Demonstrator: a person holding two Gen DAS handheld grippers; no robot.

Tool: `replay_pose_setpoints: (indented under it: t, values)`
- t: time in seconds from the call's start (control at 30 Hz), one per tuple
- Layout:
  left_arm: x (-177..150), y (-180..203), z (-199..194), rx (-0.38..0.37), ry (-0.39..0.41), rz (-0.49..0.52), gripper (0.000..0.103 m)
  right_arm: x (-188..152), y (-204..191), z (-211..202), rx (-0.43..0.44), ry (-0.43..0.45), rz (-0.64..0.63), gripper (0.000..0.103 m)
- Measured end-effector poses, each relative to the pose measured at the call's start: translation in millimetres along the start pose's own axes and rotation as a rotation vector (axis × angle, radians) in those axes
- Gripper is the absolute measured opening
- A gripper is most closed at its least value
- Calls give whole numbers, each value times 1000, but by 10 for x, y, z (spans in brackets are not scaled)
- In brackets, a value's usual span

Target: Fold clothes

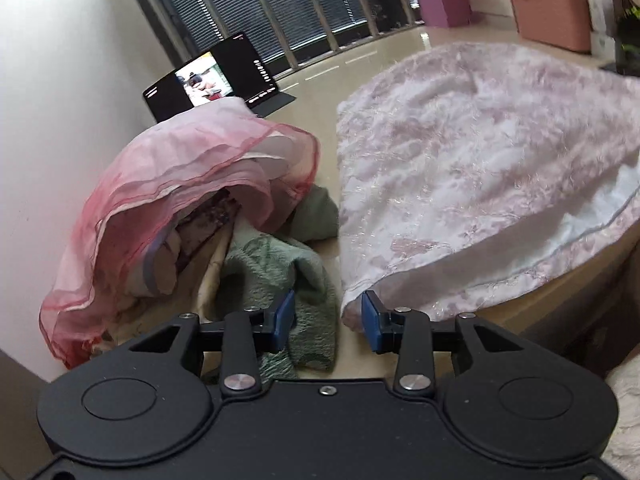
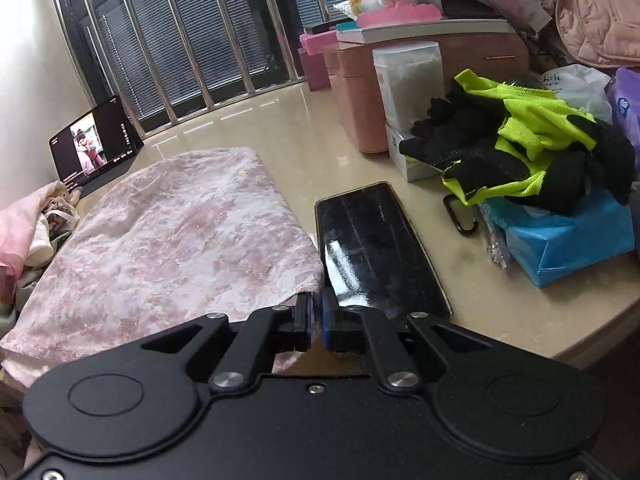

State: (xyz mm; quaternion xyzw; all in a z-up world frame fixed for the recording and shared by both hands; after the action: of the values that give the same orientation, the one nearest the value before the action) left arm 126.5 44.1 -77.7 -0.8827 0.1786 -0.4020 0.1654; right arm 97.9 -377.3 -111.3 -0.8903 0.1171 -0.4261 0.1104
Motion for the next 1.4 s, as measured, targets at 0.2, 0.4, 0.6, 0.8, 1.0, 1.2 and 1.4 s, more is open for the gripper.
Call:
replay_pose_setpoints:
  t: [0.2,0.4,0.6,0.8,1.0,1.2,1.4]
  values:
    - [4,184,79,45,2,101,37,-26,-10,-11,-2,8,-7,7]
    - [-23,264,121,67,12,119,33,-116,-11,9,-5,-2,-18,7]
    - [-37,257,118,78,9,84,12,-145,-52,81,-13,-8,-45,7]
    - [39,93,34,125,50,-23,3,-141,-162,128,-78,-49,-150,3]
    - [194,-171,-175,170,141,-221,3,-41,-380,-59,-222,6,-367,3]
    - [243,-346,-327,174,238,-407,3,3,-533,-254,-273,152,-454,3]
    - [292,-466,-345,170,274,-519,3,142,-525,-431,-234,318,-371,4]
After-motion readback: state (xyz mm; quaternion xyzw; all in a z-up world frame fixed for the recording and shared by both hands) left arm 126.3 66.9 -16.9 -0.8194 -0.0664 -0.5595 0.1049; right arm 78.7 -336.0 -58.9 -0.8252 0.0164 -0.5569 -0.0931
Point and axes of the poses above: each gripper's, at about its wrist camera, not at the fingertips, and z roughly the way its jaws point, y to its right, x to its top, the point moved 3 cm from there along z, roughly the way its jaws point, and after that the axes turned 3 degrees about x, right-handed, at the moved point
